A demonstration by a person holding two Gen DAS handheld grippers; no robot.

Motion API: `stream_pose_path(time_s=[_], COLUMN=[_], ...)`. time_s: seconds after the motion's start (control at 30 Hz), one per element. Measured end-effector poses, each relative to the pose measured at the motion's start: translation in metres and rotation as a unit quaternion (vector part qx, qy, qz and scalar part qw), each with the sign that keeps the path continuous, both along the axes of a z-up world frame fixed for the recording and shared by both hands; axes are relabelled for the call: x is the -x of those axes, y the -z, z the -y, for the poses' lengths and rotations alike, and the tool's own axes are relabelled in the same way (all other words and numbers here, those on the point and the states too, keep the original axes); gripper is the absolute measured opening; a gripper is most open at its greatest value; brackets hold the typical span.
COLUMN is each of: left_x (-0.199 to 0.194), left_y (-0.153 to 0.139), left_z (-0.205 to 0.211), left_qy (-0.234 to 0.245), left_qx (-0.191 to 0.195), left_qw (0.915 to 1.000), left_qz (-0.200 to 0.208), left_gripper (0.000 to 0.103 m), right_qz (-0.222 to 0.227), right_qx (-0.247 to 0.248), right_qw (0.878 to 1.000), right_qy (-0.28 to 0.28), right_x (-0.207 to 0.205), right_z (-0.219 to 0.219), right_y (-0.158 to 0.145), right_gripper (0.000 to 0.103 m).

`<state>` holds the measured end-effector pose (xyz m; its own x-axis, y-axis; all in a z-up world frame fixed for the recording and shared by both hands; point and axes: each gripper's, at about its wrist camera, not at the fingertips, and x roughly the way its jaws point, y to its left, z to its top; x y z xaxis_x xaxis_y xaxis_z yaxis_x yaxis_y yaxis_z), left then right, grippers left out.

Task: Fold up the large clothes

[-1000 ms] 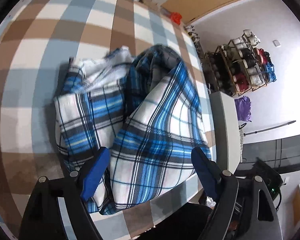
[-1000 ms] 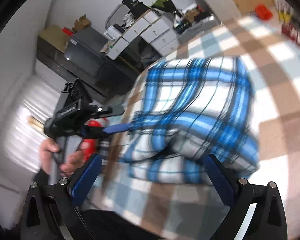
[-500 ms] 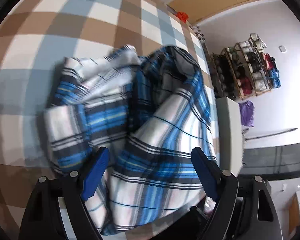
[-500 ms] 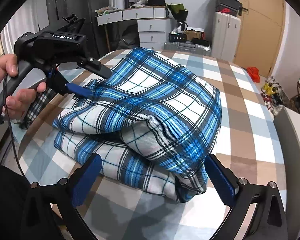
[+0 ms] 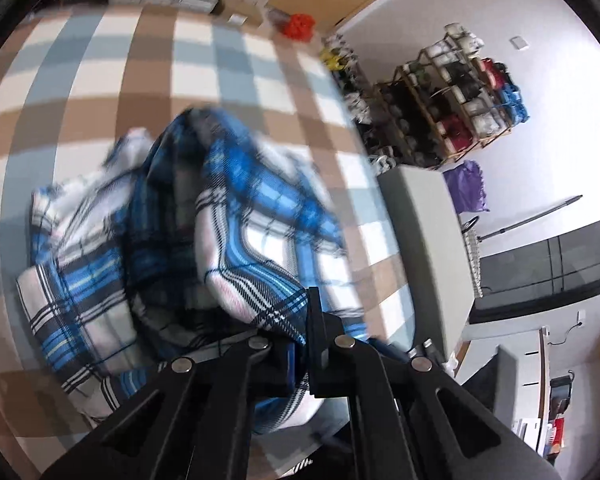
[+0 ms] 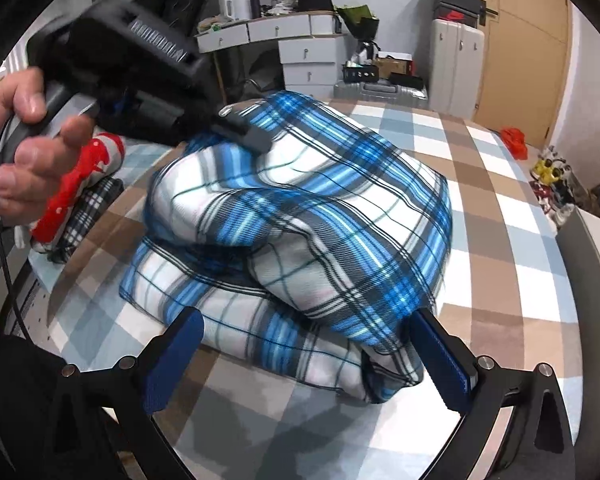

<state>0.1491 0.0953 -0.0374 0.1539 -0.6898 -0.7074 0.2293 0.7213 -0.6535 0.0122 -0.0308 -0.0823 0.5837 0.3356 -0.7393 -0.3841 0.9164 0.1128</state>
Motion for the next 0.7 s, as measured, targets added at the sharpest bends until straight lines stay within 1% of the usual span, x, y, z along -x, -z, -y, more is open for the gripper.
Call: stream_pose_path(time_s=[0.1, 0.2, 0.27, 0.33, 0.4, 0.43, 0.5, 0.53, 0.57, 0.6, 0.63, 0.7], left_x=[0.001, 0.0, 0.001, 0.004, 0.009, 0.014, 0.029, 0.039, 0.048, 0.059, 0.069, 0.084], left_y=[-0.021, -0.039, -0.046, -0.05, -0.049, -0.047, -0.044, -0.045, -0.042, -0.037, -0.03, -0.013], left_z=[0.003, 0.012, 0.023, 0.029, 0.027, 0.022, 0.012, 0.008, 0.001, -0.009, -0.017, -0.031], left_qy=[0.003, 0.019, 0.032, 0.044, 0.051, 0.05, 0.055, 0.054, 0.055, 0.046, 0.041, 0.014], left_qx=[0.021, 0.038, 0.035, 0.044, 0.059, 0.065, 0.074, 0.073, 0.077, 0.086, 0.093, 0.104], left_qw=[0.9993, 0.9975, 0.996, 0.9945, 0.9928, 0.9917, 0.9881, 0.9861, 0.9837, 0.9806, 0.978, 0.9743], left_qz=[0.03, 0.056, 0.076, 0.084, 0.091, 0.099, 0.123, 0.139, 0.153, 0.17, 0.182, 0.199], left_gripper=[0.0, 0.0, 0.0, 0.0, 0.0, 0.0, 0.0, 0.0, 0.0, 0.0, 0.0, 0.0], right_qz=[0.006, 0.005, -0.006, -0.02, -0.033, -0.028, -0.014, -0.009, -0.006, -0.014, -0.03, -0.073], right_qx=[-0.008, -0.021, -0.057, -0.112, -0.203, -0.265, -0.334, -0.345, -0.344, -0.331, -0.32, -0.303], right_qw=[1.0, 1.0, 0.998, 0.993, 0.979, 0.964, 0.942, 0.937, 0.936, 0.939, 0.941, 0.947], right_qy=[0.002, 0.009, 0.006, 0.0, -0.008, 0.0, 0.031, 0.053, 0.078, 0.097, 0.102, 0.077], right_x=[0.001, -0.002, -0.005, -0.009, -0.011, -0.01, -0.01, -0.012, -0.017, -0.027, -0.037, -0.066], right_z=[0.001, 0.007, 0.017, 0.032, 0.059, 0.081, 0.113, 0.124, 0.132, 0.135, 0.133, 0.12], right_y=[-0.003, -0.005, -0.008, -0.014, -0.022, -0.027, -0.033, -0.034, -0.036, -0.038, -0.04, -0.05], right_gripper=[0.103, 0.103, 0.103, 0.103, 0.103, 0.103, 0.103, 0.103, 0.103, 0.103, 0.103, 0.103])
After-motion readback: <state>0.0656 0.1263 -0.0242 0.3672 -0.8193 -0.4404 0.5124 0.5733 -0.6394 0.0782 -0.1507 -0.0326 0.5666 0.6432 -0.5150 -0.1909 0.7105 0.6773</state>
